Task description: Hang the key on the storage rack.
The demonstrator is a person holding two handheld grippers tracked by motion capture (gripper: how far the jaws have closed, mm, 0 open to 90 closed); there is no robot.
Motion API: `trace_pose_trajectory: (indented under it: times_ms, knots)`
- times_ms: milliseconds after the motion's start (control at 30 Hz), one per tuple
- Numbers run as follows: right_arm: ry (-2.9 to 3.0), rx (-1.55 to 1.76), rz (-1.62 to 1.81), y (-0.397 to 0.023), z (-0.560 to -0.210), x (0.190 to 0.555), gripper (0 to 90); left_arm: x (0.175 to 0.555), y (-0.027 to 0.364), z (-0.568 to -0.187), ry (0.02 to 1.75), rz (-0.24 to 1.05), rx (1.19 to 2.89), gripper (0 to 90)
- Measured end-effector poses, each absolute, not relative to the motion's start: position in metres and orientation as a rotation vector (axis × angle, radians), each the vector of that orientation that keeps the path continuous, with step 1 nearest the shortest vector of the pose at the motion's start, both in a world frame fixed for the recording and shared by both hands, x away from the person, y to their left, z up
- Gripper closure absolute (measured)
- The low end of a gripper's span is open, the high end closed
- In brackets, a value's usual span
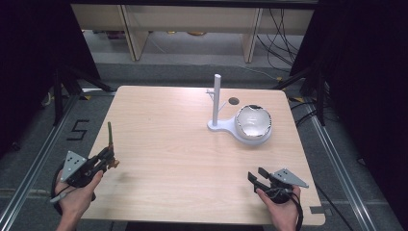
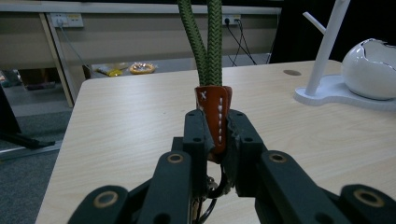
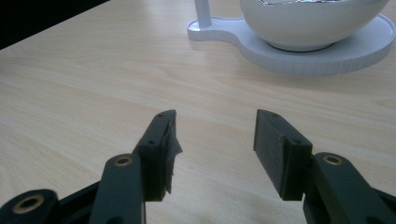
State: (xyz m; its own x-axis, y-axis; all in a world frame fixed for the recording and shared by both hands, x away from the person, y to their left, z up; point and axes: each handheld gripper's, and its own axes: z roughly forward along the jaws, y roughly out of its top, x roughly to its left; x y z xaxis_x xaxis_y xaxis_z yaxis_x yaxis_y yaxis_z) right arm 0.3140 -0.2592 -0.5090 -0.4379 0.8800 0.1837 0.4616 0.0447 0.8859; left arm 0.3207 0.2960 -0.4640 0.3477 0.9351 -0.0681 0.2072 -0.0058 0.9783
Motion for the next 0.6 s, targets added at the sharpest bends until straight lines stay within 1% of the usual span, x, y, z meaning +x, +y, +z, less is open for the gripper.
trace_pose_trajectory:
  times_ms: [67, 100, 267, 600]
  knots:
    - [1.923, 1.341, 1.361, -0.259, -0.508, 0.314, 49.8, 0.321, 0.295, -0.463, 1.088, 0.818, 1.481, 79.2]
    - [1.914, 1.391, 1.377, -0.257, -0.508, 0.312, 49.8, 0.321, 0.295, -0.463, 1.088, 0.818, 1.481, 79.2]
    - [1.923, 1.352, 1.360, -0.260, -0.508, 0.313, 49.6, 0.323, 0.292, -0.460, 1.072, 0.841, 1.481, 79.2]
    - [1.914, 1.383, 1.341, -0.259, -0.507, 0.311, 49.4, 0.331, 0.281, -0.456, 1.040, 0.845, 1.488, 79.2]
